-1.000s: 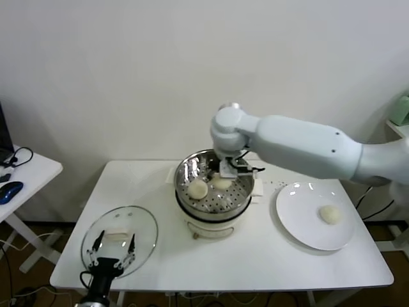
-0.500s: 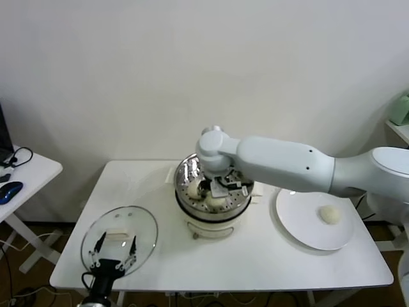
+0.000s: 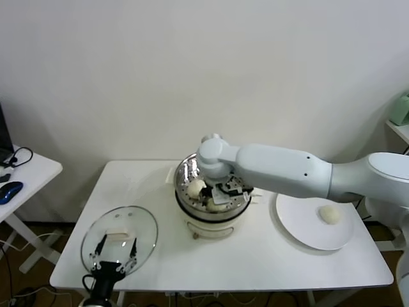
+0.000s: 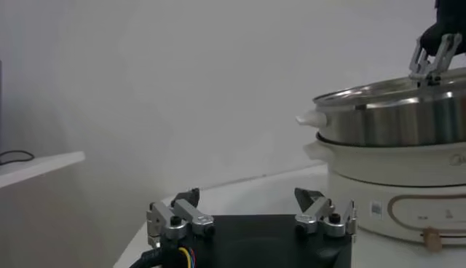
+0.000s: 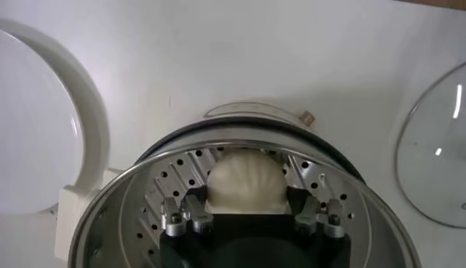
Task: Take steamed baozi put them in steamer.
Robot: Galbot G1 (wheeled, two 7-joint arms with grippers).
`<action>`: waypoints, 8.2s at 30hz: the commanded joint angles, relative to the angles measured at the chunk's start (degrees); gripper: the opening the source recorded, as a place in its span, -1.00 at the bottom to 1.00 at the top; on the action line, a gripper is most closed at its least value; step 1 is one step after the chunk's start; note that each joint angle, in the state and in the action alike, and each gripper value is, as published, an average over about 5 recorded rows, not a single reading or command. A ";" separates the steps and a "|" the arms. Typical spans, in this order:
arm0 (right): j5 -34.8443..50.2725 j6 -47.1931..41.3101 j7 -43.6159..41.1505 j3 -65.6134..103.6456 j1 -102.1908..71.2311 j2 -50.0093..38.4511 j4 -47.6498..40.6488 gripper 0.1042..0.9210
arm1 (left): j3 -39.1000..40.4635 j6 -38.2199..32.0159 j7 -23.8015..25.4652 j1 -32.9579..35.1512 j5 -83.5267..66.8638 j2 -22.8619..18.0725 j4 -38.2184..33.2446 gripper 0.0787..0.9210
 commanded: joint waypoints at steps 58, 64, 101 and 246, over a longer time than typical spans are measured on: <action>19.04 -25.97 0.03 21.02 -14.90 -40.17 -20.50 0.76 | 2.24 1.66 -0.23 -1.86 0.49 -0.42 -1.63 0.77; 13.20 -24.20 0.53 31.89 -25.22 -38.15 -25.93 0.76 | 2.88 1.99 -0.50 -2.46 1.91 -2.05 -0.53 0.77; -6.20 -18.20 2.06 47.84 -31.40 -20.55 -43.69 0.76 | 0.94 1.74 -0.76 -1.36 2.91 -2.38 0.95 0.77; 74.93 -42.04 25.96 -12.24 13.78 -24.58 -12.23 0.76 | 2.60 2.13 -2.18 -6.62 -0.74 -0.18 -0.02 0.77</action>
